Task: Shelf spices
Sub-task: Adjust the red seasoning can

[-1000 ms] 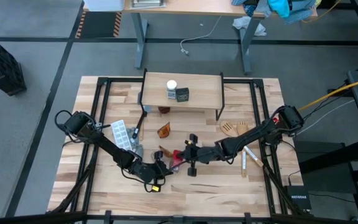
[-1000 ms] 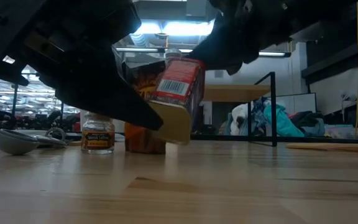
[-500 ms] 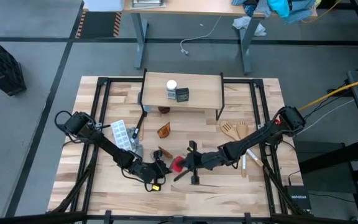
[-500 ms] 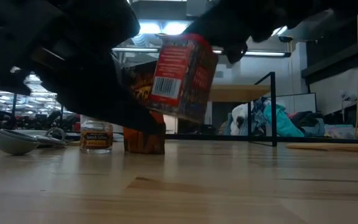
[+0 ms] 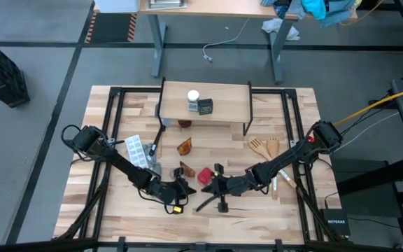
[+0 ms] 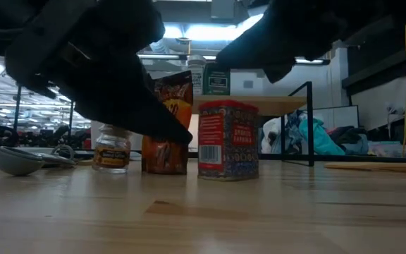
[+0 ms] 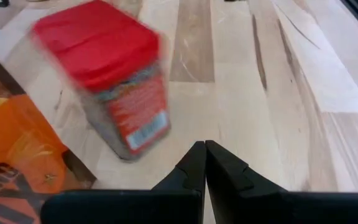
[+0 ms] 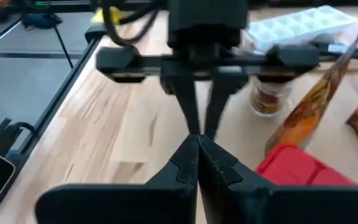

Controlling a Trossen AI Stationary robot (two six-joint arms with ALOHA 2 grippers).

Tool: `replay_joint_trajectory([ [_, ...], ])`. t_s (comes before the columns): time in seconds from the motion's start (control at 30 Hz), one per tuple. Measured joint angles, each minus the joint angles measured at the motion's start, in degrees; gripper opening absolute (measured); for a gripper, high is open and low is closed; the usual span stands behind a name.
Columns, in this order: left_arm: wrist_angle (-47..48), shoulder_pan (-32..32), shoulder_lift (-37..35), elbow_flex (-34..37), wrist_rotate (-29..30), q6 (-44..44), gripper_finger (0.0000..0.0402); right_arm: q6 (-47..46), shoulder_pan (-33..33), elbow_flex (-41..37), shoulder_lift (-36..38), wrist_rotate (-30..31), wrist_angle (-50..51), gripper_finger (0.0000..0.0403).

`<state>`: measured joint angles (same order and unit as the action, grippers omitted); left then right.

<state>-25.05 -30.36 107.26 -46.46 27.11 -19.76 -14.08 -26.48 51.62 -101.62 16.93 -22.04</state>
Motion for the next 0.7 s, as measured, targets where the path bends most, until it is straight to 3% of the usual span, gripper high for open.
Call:
replay_joint_trajectory([
  [0.3,-0.31,-0.69,0.00,0.07,-0.40,1.14,0.0004,-0.64,0.13,0.02,0.04,1.43,-0.40,0.0007],
  [0.7,-3.76,-0.78,-0.22,-2.22,0.33,10.35,0.0004,-0.81,-1.71,0.02,0.13,3.98,3.44,0.0007],
])
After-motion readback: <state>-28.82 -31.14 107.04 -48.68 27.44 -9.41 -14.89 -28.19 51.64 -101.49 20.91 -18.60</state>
